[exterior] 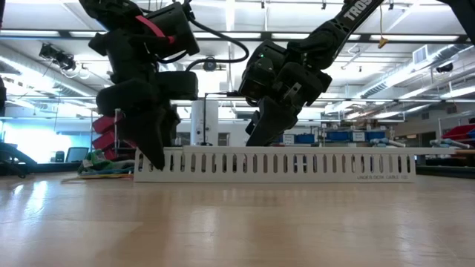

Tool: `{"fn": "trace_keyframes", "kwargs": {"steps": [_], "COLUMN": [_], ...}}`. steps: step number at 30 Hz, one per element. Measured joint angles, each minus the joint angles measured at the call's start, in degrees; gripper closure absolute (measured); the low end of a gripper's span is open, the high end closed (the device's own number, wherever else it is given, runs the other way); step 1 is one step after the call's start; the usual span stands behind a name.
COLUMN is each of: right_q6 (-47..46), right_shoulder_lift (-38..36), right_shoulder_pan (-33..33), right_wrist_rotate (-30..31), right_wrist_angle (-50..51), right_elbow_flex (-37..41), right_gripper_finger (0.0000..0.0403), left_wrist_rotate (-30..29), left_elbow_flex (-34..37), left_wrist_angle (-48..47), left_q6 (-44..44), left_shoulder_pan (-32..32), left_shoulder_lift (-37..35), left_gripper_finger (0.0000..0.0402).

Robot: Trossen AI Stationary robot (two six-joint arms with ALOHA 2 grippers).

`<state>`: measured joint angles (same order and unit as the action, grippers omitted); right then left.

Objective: Ziptie cables
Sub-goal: Close the white cable duct

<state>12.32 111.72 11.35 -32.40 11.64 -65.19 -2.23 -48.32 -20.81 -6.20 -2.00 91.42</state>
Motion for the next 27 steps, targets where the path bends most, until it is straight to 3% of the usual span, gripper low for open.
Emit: {"fn": "trace_keyframes", "kwargs": {"steps": [27], "right_q6": [0.0], "right_shoulder_lift": [0.2], "right_shoulder_pan": [-0.4], "right_wrist_rotate": [0.5], "right_wrist_angle": [-0.6], "right_elbow_flex": [-0.1], "right_gripper_finger": [0.0403], "left_wrist_rotate": [-2.7], "left_elbow_flex": [0.0], "left_wrist_angle": [5.7], "left_q6": [0.3], "left_shoulder_pan": [0.2], "left_shoulder_lift": [0.4], "left_gripper_finger": [0.0162]}}
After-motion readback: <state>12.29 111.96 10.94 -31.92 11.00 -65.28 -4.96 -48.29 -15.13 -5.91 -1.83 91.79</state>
